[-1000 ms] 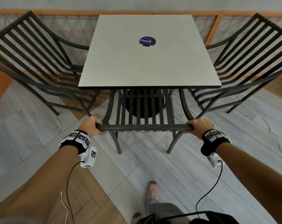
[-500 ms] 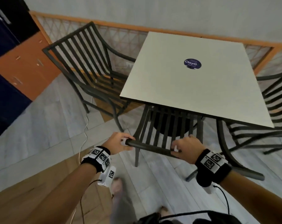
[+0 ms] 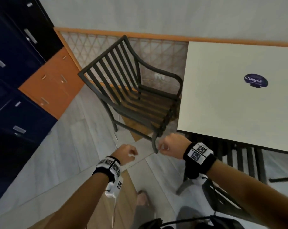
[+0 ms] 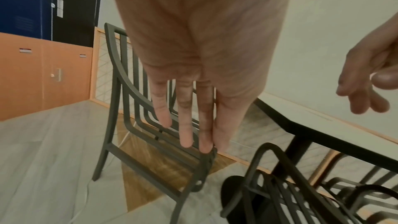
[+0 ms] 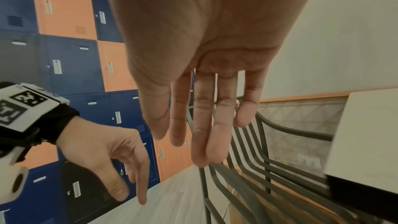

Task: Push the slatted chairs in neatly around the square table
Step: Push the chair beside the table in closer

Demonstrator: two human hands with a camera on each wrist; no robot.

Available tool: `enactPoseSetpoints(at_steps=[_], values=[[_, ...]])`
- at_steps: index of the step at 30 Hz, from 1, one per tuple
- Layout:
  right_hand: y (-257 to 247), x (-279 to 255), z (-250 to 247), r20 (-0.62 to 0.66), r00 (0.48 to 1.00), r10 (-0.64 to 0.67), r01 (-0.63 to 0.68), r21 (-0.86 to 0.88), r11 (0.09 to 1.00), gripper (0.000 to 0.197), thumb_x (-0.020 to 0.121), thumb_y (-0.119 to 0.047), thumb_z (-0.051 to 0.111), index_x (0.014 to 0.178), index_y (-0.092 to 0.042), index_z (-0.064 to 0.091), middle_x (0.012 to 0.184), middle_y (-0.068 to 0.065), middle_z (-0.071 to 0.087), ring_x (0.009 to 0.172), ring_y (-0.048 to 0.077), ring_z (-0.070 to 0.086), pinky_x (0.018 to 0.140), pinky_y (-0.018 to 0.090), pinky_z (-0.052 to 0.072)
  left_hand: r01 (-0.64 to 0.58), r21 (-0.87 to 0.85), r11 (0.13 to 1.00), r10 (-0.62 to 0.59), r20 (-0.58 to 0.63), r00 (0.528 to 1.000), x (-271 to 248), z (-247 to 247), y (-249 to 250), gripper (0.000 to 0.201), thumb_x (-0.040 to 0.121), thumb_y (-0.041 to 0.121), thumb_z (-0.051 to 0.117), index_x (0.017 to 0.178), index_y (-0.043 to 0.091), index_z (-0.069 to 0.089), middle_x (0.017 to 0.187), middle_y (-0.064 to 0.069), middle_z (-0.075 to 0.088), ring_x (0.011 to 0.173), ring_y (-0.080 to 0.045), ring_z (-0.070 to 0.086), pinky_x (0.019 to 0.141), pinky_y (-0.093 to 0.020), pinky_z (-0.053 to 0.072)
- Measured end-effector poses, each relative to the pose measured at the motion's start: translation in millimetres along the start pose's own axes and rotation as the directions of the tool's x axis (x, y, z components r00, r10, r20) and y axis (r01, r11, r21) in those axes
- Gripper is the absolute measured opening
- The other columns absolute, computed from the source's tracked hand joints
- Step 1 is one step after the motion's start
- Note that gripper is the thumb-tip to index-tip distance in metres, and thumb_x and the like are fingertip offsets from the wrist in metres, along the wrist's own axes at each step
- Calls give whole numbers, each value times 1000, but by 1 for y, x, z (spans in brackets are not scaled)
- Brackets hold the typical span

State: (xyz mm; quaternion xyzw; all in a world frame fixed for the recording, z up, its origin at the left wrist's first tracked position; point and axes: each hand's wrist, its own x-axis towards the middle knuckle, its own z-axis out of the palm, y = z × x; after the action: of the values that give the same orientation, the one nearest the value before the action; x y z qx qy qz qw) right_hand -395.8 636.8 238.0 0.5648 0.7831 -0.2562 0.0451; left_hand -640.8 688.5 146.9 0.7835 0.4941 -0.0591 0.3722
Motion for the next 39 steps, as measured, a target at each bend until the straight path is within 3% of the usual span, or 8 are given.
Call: enactPoseSetpoints(at_steps=[3,10,17,21,27,30,34,39], values=[[-13,63,-5,43,999,10,-13,76,997,15,84,-33,58,91,-25,68,95,2,71,87,24,65,71,31,48,37,35,999,-35,-52,998,28,-42,-35,18,85,5,63,99,10,73,104,-8,73,97,-21,67,89,-28,52],[15,207,21,125,990,71,-93,180,979,19,86,-29,53,100,-22,65,106,5,67,95,27,62,80,36,49,149,78,986,-147,-29,989,113,-94,-102,49,85,4,57,131,18,50,119,-6,65,107,-27,62,96,-40,51],[58,317,68,98,971,219,-230,131,964,66,82,-27,63,138,-18,31,140,12,34,122,36,41,99,50,43,114,239,964,-85,-131,988,204,-110,-126,54,89,0,51,141,11,40,129,-19,59,113,-36,58,97,-42,48],[69,353,88,224,931,287,-317,109,942,73,89,-28,56,146,-16,13,142,17,38,125,38,41,102,50,37,63,330,942,-20,-134,991,246,-117,-142,60,86,1,56,142,11,39,142,-14,50,131,-29,46,108,-43,39],[88,372,104,301,878,373,-443,214,871,51,96,-28,44,139,-5,28,135,23,43,118,39,47,94,45,43,-8,539,842,23,-20,1000,293,-123,-175,59,88,4,58,143,17,39,153,-4,39,145,-21,28,121,-50,16],[93,363,108,242,881,406,-456,211,865,43,94,-23,46,133,-8,35,129,20,47,113,39,49,91,48,47,-26,583,812,44,-17,999,305,-130,-186,56,87,6,60,139,24,46,146,-1,50,143,-21,34,121,-54,11],[109,342,106,231,842,488,-530,184,828,39,93,-17,49,130,-13,39,126,16,49,113,35,50,92,49,45,-10,626,780,77,-80,994,309,-134,-187,42,86,12,65,125,28,59,126,2,66,126,-24,52,119,-56,15],[141,301,109,179,794,581,-607,204,768,39,89,-11,52,126,-20,44,126,9,53,112,29,52,100,48,41,-75,594,801,102,-13,995,300,-123,-160,49,88,7,58,130,33,53,127,3,65,122,-25,53,115,-53,21]])
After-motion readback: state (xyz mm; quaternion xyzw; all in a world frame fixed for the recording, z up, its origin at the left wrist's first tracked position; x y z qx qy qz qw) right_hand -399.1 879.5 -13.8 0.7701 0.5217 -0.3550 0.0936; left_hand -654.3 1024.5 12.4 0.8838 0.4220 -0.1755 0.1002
